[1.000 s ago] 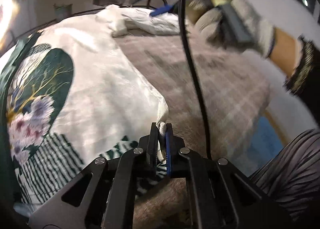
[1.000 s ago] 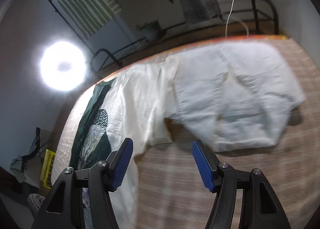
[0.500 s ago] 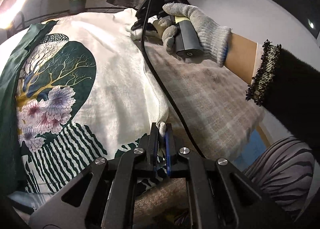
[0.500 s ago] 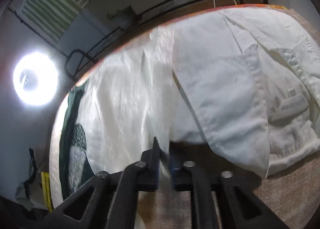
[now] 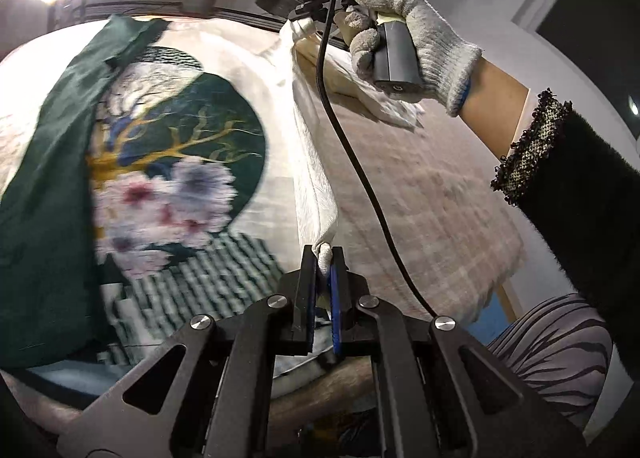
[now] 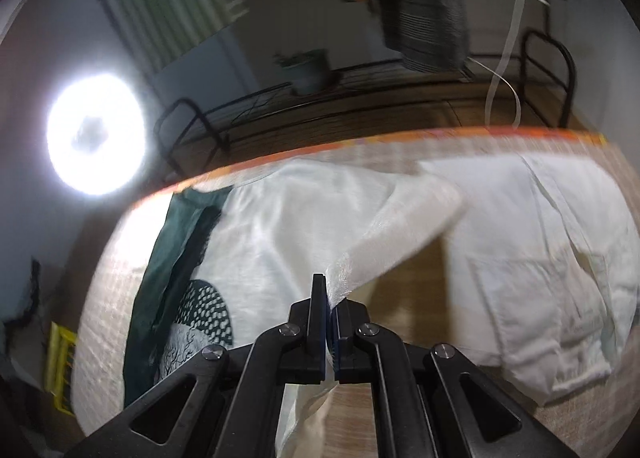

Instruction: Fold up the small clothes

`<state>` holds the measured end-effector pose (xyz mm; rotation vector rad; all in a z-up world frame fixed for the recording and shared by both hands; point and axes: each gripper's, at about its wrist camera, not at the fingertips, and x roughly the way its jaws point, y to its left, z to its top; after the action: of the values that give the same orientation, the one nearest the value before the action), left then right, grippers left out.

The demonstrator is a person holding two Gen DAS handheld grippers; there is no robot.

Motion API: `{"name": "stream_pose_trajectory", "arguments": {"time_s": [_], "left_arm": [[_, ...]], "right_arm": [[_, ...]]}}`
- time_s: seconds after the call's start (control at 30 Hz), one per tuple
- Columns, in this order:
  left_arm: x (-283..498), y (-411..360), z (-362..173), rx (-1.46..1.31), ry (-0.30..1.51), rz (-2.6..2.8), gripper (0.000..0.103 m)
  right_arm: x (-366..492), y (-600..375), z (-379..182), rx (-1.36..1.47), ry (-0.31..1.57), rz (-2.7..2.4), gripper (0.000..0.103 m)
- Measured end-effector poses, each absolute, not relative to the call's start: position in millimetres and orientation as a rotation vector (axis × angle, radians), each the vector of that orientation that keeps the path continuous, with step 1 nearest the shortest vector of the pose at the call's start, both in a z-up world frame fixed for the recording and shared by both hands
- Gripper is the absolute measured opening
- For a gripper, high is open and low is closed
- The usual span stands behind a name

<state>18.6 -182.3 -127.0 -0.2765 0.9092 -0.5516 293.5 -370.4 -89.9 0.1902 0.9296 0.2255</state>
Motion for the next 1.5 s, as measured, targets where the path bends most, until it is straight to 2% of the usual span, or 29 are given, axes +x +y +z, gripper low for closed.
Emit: {"name": "stream_pose_trajectory", "arguments": {"time_s": [0.33,0.67,0.87,0.93,1.0,1.03,1.1,1.2,1.33,1.5], "left_arm": [[21.0,-120.9,-134.2,-0.352,0.915,-0.450,0.003],[19.8,-82.9,-150.8,-0.372,0.945,-0.361,0.003],[19.0,-80.9,-151.9,-0.331,0.954,-0.344,0.004],[19.8,-81.4,-150.9,-0.323,0.959,-0.346,0.004],[18.4,-82.0,-146.7,-0.315,0.959,-0.359,0.005],[16.4,-82.9,-142.2,-0.300,0.952,-0.364,0.006],[13.6,-82.0,-135.0,-0.285,0.938,-0.377,0.019],[5.1,-77.3,-119.8,-0.264,0.911,-0.393,0.027],[-2.0,-62.8,-103.3,-0.244,0.877,-0.392,0.028],[-1.5,-37.6,-95.1,-0.255,0.852,-0.338,0.028]], "right_arm": [[307.9,-265.2,-90.4,-0.013,0.939,0.282,0.000],[320.5,-179.0,-129.2,-0.157,0.992,0.354,0.000],[327.7,-161.4,-150.9,-0.175,1.030,0.365,0.000],[329.5,-162.1,-155.7,-0.165,1.055,0.379,0.005],[329.5,-167.1,-155.2,-0.134,1.082,0.414,0.043],[328.4,-172.1,-151.0,-0.106,1.091,0.450,0.045],[325.7,-181.4,-139.4,-0.066,1.081,0.494,0.043],[324.1,-215.4,-108.4,0.063,1.020,0.561,0.045],[335.8,-268.3,-87.8,0.207,0.942,0.459,0.050],[354.1,-301.7,-112.1,0.261,0.973,0.316,0.046]]}}
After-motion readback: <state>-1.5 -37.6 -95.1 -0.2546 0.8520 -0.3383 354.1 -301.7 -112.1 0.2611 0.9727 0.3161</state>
